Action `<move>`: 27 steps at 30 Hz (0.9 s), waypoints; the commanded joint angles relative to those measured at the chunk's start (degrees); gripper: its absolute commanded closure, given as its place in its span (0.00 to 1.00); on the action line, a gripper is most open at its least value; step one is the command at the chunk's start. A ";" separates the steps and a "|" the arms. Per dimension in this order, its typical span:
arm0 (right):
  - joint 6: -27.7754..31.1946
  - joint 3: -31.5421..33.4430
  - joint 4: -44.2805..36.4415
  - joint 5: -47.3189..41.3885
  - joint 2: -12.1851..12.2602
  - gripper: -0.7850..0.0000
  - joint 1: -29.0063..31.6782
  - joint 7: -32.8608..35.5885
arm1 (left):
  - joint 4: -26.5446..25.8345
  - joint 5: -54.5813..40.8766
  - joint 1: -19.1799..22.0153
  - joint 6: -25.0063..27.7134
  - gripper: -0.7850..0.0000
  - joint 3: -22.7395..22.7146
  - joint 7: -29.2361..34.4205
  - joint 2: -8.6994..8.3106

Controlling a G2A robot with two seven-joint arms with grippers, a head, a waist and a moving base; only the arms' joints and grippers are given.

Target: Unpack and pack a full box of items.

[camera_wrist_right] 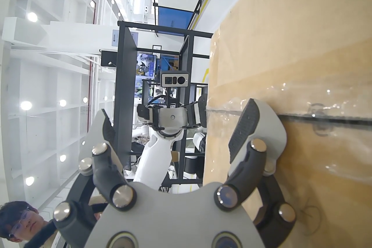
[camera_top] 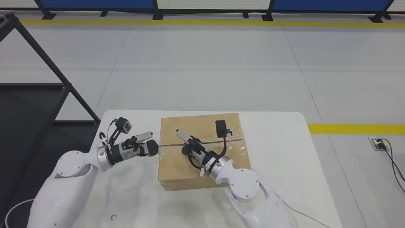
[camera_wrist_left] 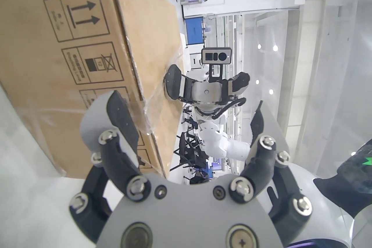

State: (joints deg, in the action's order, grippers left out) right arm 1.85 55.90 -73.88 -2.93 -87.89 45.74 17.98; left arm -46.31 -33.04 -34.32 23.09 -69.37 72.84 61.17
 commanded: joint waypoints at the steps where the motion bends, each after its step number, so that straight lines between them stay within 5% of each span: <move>1: -0.16 -0.32 0.00 0.06 -0.15 0.00 -0.16 0.08 | 0.52 0.05 0.17 0.14 0.00 -0.08 -0.40 0.01; 15: -2.86 -5.00 1.61 -1.45 -2.53 0.00 -4.56 0.03 | 3.17 -3.84 -0.62 2.43 0.00 -4.81 -1.08 -1.09; 27: -2.00 -1.47 7.25 -4.27 -2.96 0.00 -6.53 0.44 | 1.14 -3.43 -1.60 1.71 0.00 -5.39 -0.65 -1.43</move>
State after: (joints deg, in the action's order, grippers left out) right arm -0.30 53.74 -66.49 -7.27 -91.02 38.87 18.23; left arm -45.00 -36.60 -35.97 24.91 -74.78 72.18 59.75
